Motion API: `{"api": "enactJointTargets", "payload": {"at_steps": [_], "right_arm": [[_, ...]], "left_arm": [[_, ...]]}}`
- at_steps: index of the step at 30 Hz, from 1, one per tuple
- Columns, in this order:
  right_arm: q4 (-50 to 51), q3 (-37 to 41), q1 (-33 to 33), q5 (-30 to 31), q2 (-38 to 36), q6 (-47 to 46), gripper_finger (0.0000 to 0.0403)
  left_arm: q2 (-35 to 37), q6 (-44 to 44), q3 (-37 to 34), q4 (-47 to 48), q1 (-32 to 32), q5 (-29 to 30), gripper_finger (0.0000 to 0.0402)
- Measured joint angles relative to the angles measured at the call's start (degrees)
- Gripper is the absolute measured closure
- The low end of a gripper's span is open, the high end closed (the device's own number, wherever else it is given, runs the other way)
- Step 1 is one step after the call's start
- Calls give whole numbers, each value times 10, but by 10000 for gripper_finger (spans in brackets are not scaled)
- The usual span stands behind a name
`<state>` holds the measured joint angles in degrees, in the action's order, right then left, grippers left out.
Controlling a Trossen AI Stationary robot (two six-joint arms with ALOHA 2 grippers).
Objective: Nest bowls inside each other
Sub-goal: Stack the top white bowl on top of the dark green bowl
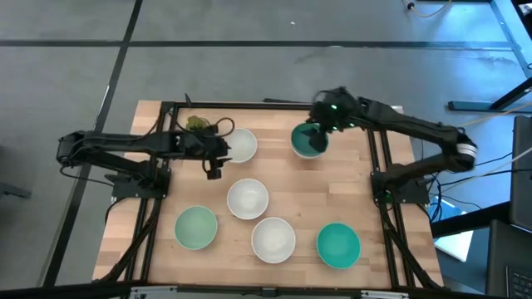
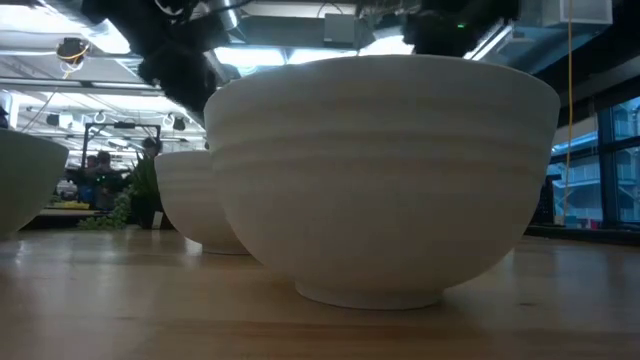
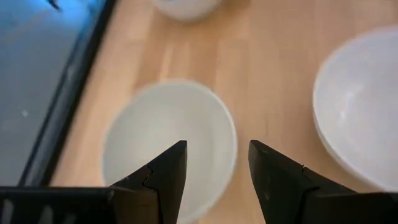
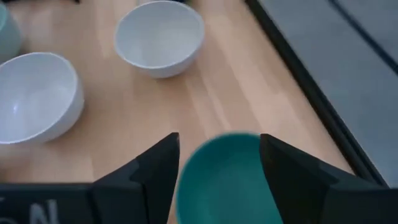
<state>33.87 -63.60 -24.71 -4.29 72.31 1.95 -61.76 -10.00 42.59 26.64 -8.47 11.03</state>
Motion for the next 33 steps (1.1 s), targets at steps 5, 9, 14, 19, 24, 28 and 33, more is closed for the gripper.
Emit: {"api": "enactJointTargets", "payload": {"at_steps": [5, 9, 14, 19, 24, 28, 33], "right_arm": [[-89, 100, 0, 8, -95, -54, 181], [-111, 143, 0, 8, -134, -93, 181], [-110, 160, 3, 8, -144, -104, 181], [-121, 160, 3, 7, -144, -94, 181], [-124, 160, 3, 7, -144, -92, 181], [-123, 160, 3, 7, -144, -90, 181], [-122, 160, 3, 7, -144, -88, 181]], "left_arm": [[-35, -15, 0, 11, 15, 20, 235], [-74, -36, 0, 5, 16, 30, 235], [-124, -40, 0, 3, 15, 30, 235], [-164, -40, 0, 2, 8, 34, 235], [-188, -41, 0, -12, 1, 38, 235], [-193, -41, 0, -20, -6, 42, 249], [-193, -41, 0, -19, -19, 42, 295]]}}
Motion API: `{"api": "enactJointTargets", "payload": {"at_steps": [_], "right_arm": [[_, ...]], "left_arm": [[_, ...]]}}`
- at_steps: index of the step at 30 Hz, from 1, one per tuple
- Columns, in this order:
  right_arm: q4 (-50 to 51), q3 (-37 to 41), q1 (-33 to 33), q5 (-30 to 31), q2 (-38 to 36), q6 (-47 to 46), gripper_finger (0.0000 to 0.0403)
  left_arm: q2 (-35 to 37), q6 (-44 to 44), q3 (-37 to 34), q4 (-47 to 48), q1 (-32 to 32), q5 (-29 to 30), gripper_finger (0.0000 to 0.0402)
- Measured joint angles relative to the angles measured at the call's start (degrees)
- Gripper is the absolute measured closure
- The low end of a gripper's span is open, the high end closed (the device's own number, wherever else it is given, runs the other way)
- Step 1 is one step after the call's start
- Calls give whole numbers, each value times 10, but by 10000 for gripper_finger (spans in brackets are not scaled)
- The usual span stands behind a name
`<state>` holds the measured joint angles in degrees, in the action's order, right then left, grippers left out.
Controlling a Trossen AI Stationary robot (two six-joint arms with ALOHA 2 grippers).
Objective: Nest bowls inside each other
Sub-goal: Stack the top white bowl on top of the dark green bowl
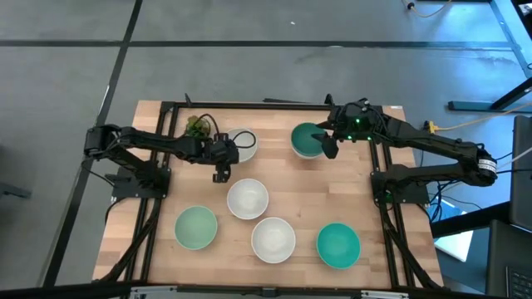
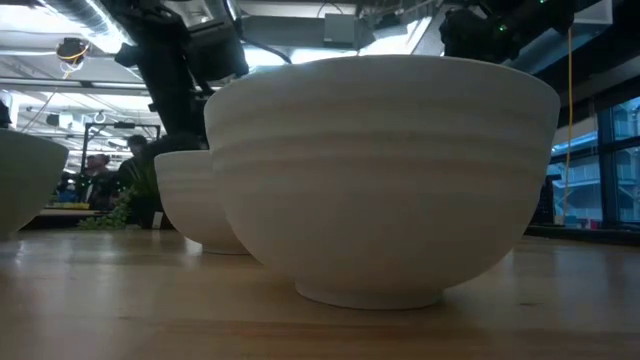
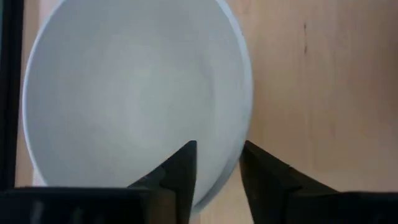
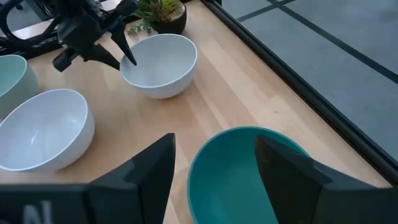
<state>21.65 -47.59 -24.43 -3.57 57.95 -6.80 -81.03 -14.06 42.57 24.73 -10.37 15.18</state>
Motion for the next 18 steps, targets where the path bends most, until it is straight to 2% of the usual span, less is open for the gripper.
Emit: {"api": "enactJointTargets", "payload": {"at_steps": [7, 13, 18], "right_arm": [[1, 0, -1, 2, -2, 10, 181], [19, 0, -16, 19, -30, 14, 181], [61, 0, -34, 24, -73, 25, 181]], "left_arm": [[0, 3, 0, 0, -21, -37, 387], [0, 16, 5, -15, -35, -43, 396], [0, -1, 58, -16, -43, -58, 398]]}}
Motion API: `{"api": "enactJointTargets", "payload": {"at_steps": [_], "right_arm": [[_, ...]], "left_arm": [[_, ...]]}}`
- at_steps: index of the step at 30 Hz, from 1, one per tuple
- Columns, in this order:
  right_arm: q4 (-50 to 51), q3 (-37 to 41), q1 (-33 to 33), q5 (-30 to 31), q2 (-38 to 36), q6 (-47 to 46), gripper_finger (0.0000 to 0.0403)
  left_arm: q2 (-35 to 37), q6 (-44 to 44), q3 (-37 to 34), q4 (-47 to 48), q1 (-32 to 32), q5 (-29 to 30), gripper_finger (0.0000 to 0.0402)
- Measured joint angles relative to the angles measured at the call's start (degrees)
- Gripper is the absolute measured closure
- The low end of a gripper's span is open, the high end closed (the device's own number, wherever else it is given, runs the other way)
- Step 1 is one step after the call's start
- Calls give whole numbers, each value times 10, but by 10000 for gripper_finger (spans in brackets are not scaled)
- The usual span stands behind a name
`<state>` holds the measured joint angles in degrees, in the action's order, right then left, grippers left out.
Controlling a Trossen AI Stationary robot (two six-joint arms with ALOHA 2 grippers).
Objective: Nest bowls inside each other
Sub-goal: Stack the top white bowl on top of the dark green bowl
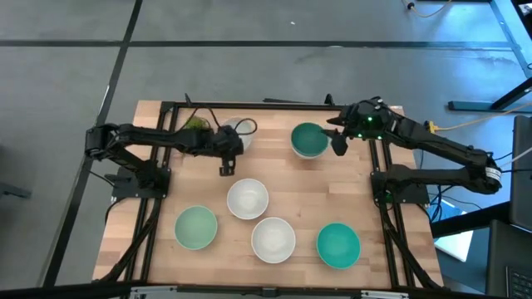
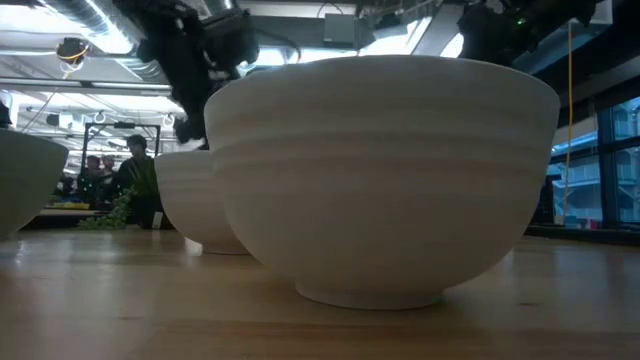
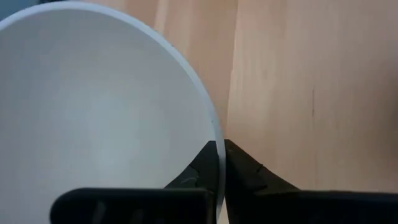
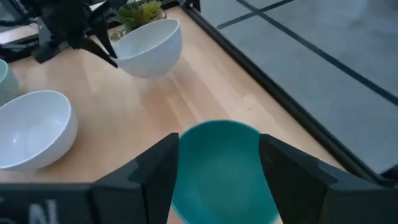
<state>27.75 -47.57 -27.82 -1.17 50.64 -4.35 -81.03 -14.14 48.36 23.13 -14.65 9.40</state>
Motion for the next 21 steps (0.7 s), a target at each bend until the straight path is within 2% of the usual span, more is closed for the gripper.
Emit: {"api": "enactJointTargets", "payload": {"at_steps": [6, 10, 21], "right_arm": [[18, 0, -16, 3, -56, 3, 181], [40, 0, -21, 26, -83, 1, 181], [77, 0, -21, 32, -97, -15, 181]], "left_arm": [[0, -45, 98, 0, -15, -70, 399], [-24, -62, 179, 10, -34, -110, 399], [-228, -140, 475, 130, -37, -212, 400]]}}
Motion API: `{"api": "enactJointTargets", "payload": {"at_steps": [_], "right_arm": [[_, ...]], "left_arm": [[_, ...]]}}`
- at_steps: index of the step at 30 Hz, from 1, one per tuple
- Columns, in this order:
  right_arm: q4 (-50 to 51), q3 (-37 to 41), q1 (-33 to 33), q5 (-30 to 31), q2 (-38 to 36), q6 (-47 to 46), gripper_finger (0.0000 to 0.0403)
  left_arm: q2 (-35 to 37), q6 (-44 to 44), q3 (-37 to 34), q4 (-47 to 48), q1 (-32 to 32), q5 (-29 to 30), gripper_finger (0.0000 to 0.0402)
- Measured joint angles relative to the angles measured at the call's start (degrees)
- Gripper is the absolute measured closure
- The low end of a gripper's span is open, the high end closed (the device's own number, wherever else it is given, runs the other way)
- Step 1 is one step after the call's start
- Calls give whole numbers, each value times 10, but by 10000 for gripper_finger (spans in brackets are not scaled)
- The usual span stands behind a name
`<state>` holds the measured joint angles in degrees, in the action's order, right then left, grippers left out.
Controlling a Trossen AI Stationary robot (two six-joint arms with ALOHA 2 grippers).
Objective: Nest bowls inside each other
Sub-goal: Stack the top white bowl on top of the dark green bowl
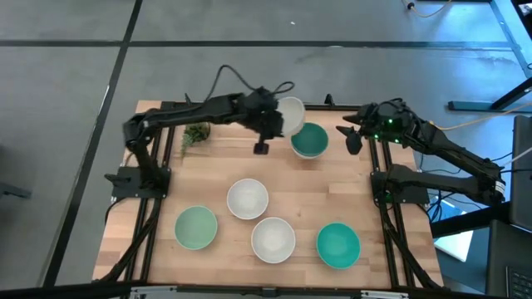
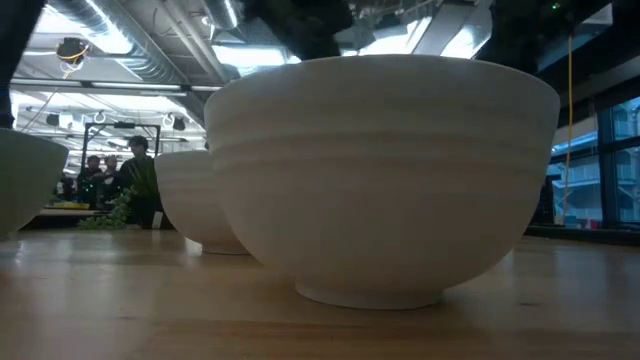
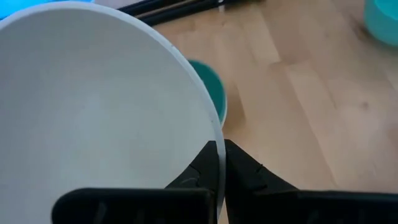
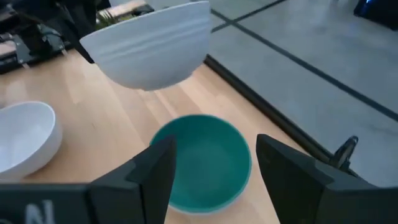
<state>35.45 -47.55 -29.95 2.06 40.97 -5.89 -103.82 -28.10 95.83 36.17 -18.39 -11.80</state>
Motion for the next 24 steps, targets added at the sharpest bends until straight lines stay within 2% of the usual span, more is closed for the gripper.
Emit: {"api": "enactJointTargets", "payload": {"at_steps": [6, 10, 24], "right_arm": [[8, 0, 0, 0, 0, -2, 181], [9, 0, 0, 0, 0, 0, 181], [26, 0, 0, 5, 0, 0, 181]], "left_arm": [[-101, -39, 136, 63, 19, -2, 401], [-156, -40, 188, 91, 29, -4, 401], [-231, -52, 197, 71, 45, 4, 401]]}}
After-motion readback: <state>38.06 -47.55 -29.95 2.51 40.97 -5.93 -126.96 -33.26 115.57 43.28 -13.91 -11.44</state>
